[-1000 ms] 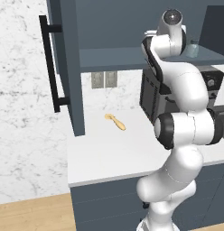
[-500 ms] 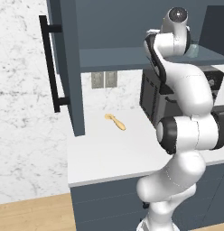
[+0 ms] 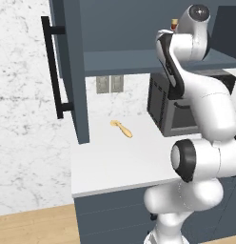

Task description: Put the shaker and condiment bottle from the counter next to their counterparts in the cabinet.

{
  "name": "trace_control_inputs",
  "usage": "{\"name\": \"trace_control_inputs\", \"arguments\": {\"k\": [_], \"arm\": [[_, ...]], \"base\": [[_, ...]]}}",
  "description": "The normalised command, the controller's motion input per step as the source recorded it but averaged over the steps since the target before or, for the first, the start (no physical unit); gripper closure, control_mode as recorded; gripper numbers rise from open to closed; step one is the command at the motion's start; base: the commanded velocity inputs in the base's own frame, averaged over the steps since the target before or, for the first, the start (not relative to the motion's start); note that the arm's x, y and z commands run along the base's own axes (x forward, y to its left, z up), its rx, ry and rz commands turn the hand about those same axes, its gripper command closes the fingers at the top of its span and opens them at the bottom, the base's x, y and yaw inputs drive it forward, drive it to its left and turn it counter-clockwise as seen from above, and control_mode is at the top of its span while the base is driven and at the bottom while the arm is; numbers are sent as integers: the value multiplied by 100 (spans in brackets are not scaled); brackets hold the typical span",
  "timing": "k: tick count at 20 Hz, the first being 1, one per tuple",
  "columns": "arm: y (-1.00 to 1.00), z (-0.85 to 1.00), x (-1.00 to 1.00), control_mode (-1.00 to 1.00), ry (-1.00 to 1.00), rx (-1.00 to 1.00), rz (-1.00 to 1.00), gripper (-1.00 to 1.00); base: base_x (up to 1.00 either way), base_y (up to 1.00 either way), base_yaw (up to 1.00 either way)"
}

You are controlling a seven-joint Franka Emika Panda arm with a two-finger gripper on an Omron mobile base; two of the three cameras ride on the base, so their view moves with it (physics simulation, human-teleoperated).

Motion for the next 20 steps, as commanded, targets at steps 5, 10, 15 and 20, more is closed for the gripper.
{"name": "trace_control_inputs", "arguments": {"k": [5, 10, 15, 20], "arm": [[36, 0, -88, -100, 0, 2, 0, -100], [20, -4, -91, -100, -1, 0, 0, -100], [15, -17, -96, -100, -5, 0, 0, -100], [27, -32, -100, -100, -1, 0, 0, -100]], "base": [[0, 0, 0], [0, 0, 0], [0, 0, 0], [0, 0, 0]]}}
